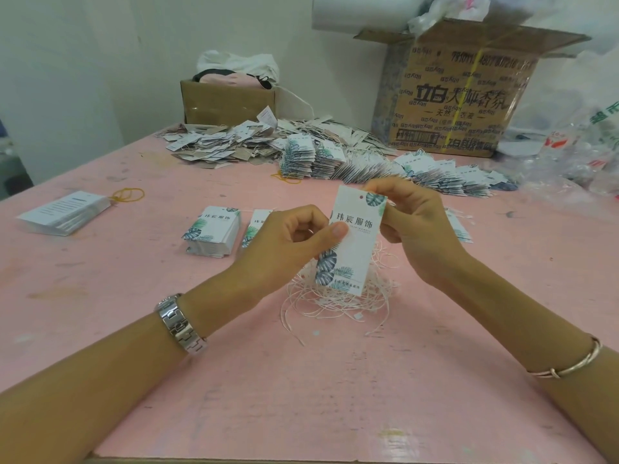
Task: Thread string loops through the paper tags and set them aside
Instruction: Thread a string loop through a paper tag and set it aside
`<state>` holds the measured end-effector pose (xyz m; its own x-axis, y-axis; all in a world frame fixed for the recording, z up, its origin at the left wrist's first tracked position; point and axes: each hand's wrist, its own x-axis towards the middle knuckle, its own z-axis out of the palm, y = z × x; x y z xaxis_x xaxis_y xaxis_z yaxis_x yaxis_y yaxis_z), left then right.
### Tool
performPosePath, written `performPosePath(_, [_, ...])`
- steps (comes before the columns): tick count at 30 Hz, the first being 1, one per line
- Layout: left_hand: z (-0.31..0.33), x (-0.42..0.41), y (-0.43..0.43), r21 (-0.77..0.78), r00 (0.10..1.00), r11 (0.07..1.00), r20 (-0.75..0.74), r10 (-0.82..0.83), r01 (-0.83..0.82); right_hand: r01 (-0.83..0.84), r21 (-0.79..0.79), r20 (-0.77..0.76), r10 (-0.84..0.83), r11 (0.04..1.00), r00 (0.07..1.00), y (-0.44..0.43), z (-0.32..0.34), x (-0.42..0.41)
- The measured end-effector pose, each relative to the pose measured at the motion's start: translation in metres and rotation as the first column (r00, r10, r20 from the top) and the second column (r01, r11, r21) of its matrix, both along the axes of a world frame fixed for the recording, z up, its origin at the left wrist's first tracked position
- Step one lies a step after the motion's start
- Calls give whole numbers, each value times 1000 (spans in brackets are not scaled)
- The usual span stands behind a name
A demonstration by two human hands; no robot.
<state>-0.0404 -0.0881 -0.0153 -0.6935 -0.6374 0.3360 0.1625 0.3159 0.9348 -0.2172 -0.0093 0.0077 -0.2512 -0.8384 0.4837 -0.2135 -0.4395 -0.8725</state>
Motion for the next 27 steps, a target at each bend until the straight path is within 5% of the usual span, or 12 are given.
performPosePath(16, [6,1,1,27,999,998,-6,-47,48,-56,-5,35,56,998,998,-1,4,-1])
performPosePath(27, [12,1,12,-29,995,997,-66,72,-74,-118,31,-23,119,993,993,2,0,6])
